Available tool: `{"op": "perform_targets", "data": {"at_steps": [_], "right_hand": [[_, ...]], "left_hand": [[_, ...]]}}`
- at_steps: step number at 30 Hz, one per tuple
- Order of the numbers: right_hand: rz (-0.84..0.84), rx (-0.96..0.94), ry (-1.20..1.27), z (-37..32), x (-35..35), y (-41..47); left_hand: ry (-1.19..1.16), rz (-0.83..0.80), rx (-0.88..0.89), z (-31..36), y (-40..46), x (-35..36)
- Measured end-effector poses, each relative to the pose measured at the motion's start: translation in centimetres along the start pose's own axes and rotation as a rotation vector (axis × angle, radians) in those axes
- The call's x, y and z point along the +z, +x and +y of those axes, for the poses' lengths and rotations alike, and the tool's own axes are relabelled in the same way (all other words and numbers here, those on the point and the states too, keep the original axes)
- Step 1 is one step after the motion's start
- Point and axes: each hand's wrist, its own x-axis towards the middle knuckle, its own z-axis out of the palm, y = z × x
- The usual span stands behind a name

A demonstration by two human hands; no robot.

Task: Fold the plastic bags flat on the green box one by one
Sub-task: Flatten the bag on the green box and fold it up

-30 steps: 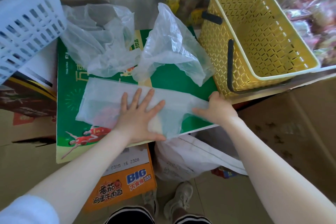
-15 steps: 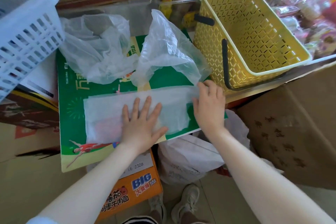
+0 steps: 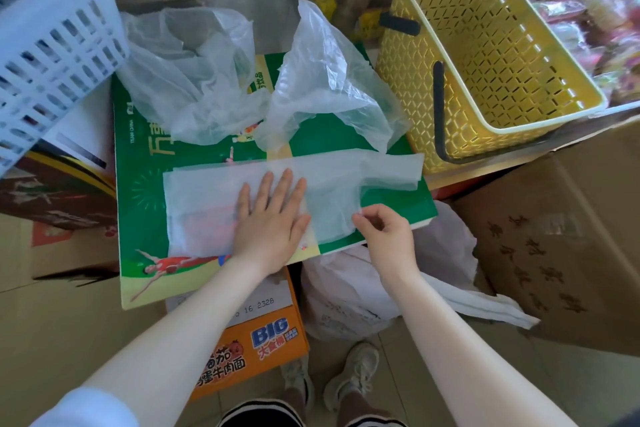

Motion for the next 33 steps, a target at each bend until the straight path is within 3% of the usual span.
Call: {"op": "perform_targets", "data": {"at_steps": [6, 11, 17, 21, 24, 26, 28, 31, 33], "right_hand": [[-0.161, 0.074, 0.197, -0.1, -1.2, 0.7], [-0.108, 0.086, 0.001, 0.2, -1.5, 1.0], [-0.218, -0.052, -0.277, 0.1, -1.5, 0.9], [-0.246, -0.032, -0.402, 0.0, -3.0, 1.8], [-0.125, 0.003, -0.611, -1.2, -3.7, 1.6], [0.015, -0.133, -0.633, -2.2, -3.0, 1.1], [0.068, -0.357, -0.643, -3.2, -1.0, 0.2], [0.032, -0.616, -0.858, -3.3, 3.4, 0.4], [-0.065, -0.599, -0.974, -3.6, 6.1, 0.8]], "left_hand": [[0.019, 0.008, 0.038, -0.1, 0.2, 0.2], [0.045, -0.014, 0.095, -0.2, 0.2, 0.3], [0.063, -0.018, 0.123, -0.1, 0.4, 0.2], [0.074, -0.034, 0.134, -0.3, 0.5, 0.2], [0.093, -0.053, 0.145, -0.5, 0.7, 0.2], [0.072, -0.064, 0.199, -0.5, 0.6, -0.3], [-0.028, 0.045, 0.264, -0.8, 0.1, -1.4], [-0.039, 0.328, 0.24, -3.1, -0.6, -2.4], [0.058, 0.295, 0.155, -5.3, -0.8, -2.4]]}}
